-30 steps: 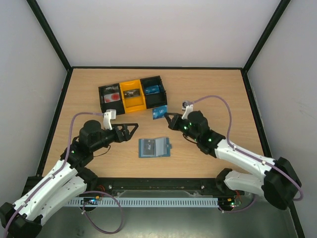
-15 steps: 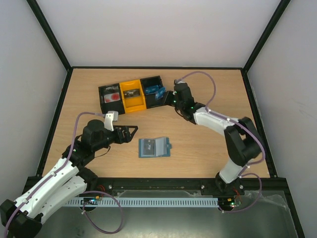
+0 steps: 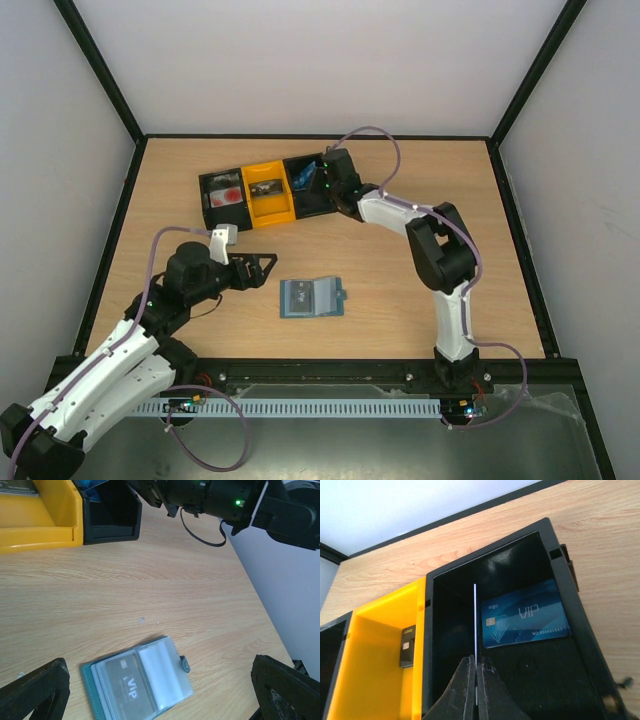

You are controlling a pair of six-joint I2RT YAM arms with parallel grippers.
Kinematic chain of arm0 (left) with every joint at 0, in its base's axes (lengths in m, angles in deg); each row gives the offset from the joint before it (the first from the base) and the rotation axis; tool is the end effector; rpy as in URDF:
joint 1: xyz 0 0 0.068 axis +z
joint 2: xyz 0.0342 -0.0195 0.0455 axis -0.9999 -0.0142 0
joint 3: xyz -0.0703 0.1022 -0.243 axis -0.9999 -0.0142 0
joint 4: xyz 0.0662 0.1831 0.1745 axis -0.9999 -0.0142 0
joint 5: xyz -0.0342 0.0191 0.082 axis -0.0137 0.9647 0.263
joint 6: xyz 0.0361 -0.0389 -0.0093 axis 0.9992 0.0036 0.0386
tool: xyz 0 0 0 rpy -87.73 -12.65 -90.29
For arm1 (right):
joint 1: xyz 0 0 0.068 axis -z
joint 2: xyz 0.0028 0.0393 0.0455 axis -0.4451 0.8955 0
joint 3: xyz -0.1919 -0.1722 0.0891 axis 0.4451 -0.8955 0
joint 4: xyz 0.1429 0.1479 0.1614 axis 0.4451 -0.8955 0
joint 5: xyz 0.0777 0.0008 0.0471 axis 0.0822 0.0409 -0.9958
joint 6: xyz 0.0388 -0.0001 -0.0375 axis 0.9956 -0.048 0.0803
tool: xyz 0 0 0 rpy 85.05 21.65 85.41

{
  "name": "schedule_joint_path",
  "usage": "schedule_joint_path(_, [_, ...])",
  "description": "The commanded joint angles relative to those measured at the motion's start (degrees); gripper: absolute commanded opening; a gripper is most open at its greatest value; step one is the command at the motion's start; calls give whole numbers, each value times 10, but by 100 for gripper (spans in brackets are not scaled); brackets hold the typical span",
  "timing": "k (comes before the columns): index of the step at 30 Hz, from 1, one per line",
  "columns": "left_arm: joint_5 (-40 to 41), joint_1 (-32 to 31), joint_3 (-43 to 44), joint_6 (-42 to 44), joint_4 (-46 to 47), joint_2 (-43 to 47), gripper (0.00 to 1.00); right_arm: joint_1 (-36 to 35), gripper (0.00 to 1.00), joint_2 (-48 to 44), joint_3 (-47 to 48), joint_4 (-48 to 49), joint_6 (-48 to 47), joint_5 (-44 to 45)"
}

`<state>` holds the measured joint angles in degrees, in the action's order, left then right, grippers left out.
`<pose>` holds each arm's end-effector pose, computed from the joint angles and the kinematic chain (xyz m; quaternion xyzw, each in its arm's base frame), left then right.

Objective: Take the credit cards out of the card holder

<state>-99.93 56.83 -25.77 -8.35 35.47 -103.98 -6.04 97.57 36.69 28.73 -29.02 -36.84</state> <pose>0.1330 -0.0932 0.2644 0.0337 0.8138 -0.3952 0.4248 0.3971 0.2585 0.2079 -0.0040 0.8509 0.3438 0.3972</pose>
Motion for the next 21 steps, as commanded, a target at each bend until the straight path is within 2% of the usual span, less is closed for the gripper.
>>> schedule_joint_path(1, [16,4,-4,-1,-9,15,100,2,2,47,72,-42,-24,15])
schedule_joint_path(7, [33,4,-3,-1,-15,22,100,2,2,100,124,-52,-24,-6])
schedule_joint_path(14, [35,4,-6,-1,-10,18,100,2,2,143,177,-84,-33,12])
schedule_joint_path(21, [35,4,-8,-1,-14,15,100,2,10,151,207,-108,-35,34])
